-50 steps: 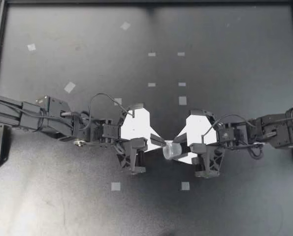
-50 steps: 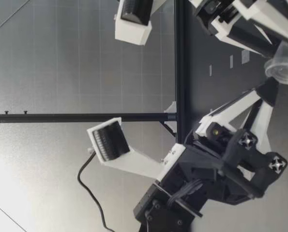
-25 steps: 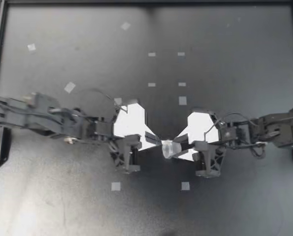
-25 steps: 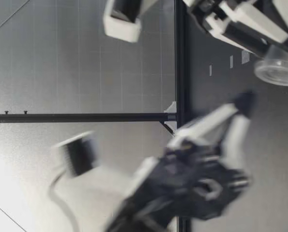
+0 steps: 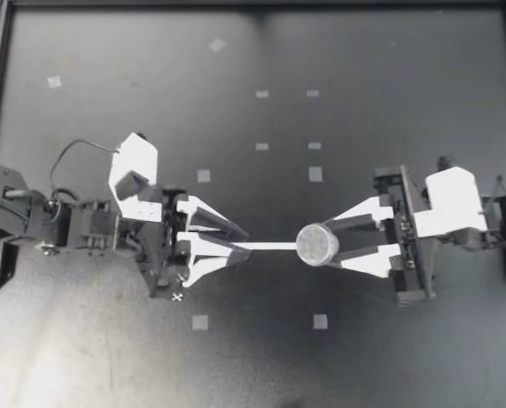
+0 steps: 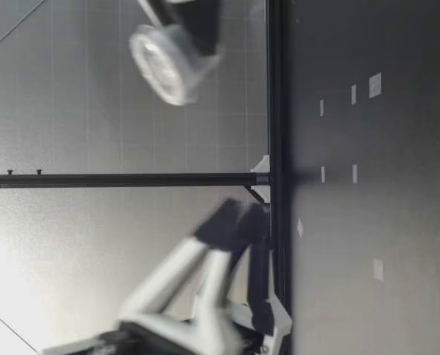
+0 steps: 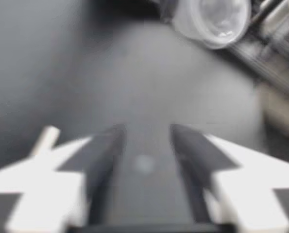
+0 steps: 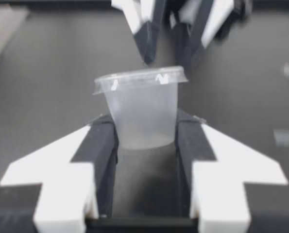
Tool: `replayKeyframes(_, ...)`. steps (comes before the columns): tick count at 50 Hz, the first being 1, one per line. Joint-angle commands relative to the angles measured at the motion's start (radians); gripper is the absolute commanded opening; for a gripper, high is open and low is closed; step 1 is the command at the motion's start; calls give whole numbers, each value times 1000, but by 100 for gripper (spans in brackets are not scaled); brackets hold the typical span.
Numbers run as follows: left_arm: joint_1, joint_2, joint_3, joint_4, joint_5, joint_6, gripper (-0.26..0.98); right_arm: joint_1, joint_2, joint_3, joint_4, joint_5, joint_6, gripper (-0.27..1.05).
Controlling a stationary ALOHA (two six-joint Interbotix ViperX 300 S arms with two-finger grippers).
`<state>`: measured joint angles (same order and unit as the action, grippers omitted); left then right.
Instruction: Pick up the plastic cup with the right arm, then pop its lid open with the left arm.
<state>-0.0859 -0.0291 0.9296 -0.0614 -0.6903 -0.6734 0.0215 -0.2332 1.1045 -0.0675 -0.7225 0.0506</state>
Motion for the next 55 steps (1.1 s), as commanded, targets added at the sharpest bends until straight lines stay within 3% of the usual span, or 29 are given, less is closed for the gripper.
replayKeyframes(1, 0, 0, -12, -6, -72, -117, 61, 5, -31, -12, -5, -29, -2, 35)
replayKeyframes(7, 0, 40, -46, -6, -152, -331, 64, 5, -20, -14, -5, -89, -41, 35)
replayKeyframes(13, -3, 89, -92, -5, -327, -548, 63, 5, 14, -11, -8, -199, -80, 35)
replayKeyframes(20, -3, 121, -129, 2, -468, -638, 63, 5, 61, 2, -11, -325, -112, 35)
replayKeyframes(33, -11, 124, -137, 6, -416, -640, 63, 5, 152, -29, -5, -383, -115, 35)
replayKeyframes(55, -25, 126, -164, 35, -388, -640, 63, 0, 170, -46, 9, -325, -121, 35)
